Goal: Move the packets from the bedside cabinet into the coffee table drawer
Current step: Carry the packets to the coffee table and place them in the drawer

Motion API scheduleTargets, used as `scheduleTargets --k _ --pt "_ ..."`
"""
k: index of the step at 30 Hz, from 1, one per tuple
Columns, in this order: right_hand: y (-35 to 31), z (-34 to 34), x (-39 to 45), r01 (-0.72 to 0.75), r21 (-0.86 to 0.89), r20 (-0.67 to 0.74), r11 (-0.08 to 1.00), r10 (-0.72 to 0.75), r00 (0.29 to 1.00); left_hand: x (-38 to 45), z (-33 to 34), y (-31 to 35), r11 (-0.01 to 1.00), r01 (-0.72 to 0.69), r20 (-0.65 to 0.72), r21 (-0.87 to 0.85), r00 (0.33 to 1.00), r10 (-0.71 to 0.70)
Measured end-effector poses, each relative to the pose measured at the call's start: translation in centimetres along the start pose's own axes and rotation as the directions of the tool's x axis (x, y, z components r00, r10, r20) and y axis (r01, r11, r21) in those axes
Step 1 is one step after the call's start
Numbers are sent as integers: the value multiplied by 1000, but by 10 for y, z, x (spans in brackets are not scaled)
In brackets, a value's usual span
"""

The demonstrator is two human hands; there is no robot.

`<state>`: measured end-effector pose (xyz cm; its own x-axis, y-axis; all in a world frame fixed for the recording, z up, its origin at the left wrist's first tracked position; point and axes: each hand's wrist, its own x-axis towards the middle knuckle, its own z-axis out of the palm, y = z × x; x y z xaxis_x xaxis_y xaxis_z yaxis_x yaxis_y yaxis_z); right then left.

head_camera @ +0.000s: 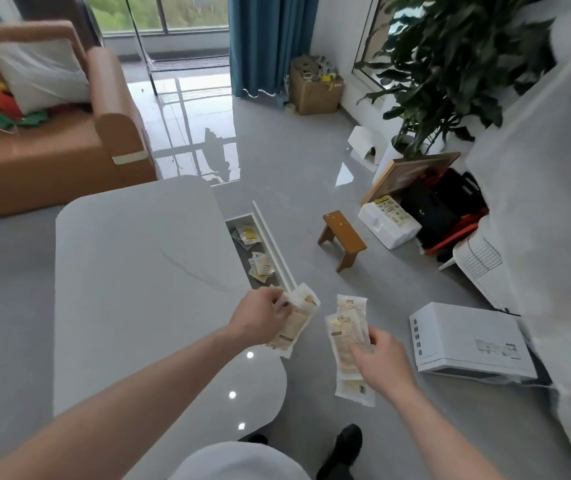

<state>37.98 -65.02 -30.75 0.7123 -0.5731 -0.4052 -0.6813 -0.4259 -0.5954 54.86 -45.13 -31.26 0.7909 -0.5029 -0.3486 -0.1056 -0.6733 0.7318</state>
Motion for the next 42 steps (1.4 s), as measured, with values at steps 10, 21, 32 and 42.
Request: scheduleTargets --k 10,21,32,42 --pt "28 -86 151 130 -119 208 984 -104 973 53 67 35 956 270 -104 -113 954 -282" --pt "-32 -58 274 298 -186 514 936 -165 842 86 79 8 775 498 -196 -388 777 -598" --pt "-86 11 415 218 -260 553 941 -40 832 259 70 -94 654 648 -23 -391 703 -711" --pt "-68 141 560 303 -306 656 902 -30 754 381 159 -198 583 743 -26 -331 610 -792"
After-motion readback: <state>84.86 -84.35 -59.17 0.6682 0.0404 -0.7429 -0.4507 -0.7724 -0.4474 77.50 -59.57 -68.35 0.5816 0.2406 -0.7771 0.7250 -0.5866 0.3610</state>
